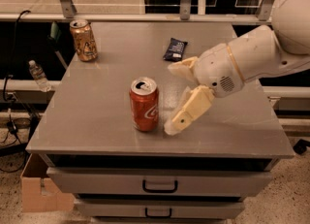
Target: Knock coke can over
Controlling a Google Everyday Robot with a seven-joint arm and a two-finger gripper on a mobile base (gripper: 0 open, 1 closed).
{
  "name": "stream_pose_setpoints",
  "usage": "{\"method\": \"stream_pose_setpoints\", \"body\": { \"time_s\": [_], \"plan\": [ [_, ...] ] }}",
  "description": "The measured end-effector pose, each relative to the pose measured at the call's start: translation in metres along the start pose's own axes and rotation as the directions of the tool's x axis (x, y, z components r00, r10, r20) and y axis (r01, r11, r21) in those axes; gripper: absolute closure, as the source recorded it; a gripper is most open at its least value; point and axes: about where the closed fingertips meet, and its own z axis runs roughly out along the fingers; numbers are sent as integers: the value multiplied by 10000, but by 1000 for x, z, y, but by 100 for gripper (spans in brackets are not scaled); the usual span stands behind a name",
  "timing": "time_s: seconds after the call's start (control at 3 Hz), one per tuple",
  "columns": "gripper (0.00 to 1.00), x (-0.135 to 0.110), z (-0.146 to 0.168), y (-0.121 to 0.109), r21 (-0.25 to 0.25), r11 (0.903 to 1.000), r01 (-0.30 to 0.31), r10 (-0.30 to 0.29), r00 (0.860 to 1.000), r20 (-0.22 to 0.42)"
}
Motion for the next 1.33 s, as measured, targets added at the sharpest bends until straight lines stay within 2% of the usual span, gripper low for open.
{"method": "stream_pose_setpoints", "body": {
  "time_s": [0.33, 0.67, 1.0, 1.33],
  "plan": [
    [0, -9, 26, -2, -448, 9989, -146, 203, 9912, 1310],
    [0, -22, 47, -17, -657, 9977, -174, 340, 9645, 2618],
    [0, -35, 56, -44, -488, 9988, -31, 198, 9375, 3473],
    [0, -53, 50, -82, 214, 9998, 58, -139, 9165, 3997]
  ]
}}
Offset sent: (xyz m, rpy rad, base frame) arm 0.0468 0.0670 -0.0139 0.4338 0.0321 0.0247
